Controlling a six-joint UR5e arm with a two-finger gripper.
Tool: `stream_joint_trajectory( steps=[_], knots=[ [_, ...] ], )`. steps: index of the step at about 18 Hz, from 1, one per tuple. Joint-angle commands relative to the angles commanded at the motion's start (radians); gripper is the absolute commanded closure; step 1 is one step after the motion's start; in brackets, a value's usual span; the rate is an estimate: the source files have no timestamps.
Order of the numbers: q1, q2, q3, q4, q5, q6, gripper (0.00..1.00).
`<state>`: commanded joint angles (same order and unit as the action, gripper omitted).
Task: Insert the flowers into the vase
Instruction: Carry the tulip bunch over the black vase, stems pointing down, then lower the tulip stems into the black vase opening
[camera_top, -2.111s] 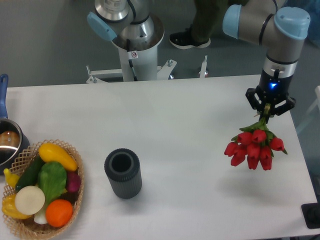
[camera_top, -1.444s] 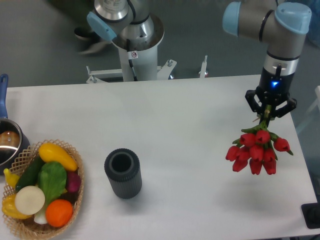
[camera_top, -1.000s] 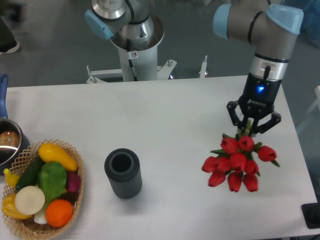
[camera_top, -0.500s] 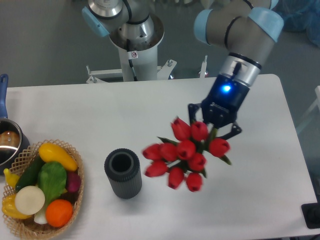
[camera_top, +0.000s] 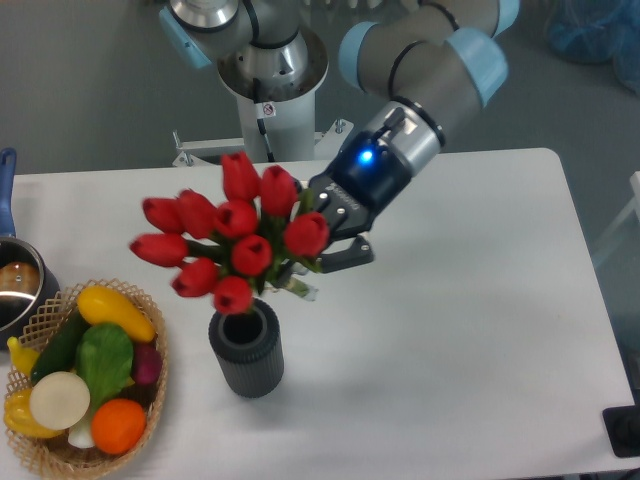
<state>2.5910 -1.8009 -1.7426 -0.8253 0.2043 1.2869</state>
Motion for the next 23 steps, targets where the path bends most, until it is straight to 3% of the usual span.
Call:
stream_joint_trajectory(
  steps=[2, 11, 23],
  knots=[
    [-0.002, -0.006, -0.012, 0.000, -0.063, 0.028, 0.93],
    [-0.028, -0.048, -0.032, 0.000, -0.140, 0.134, 0.93],
    [-0.026, -0.066, -0.101, 0.000, -0.148, 0.215, 0.93]
  ],
)
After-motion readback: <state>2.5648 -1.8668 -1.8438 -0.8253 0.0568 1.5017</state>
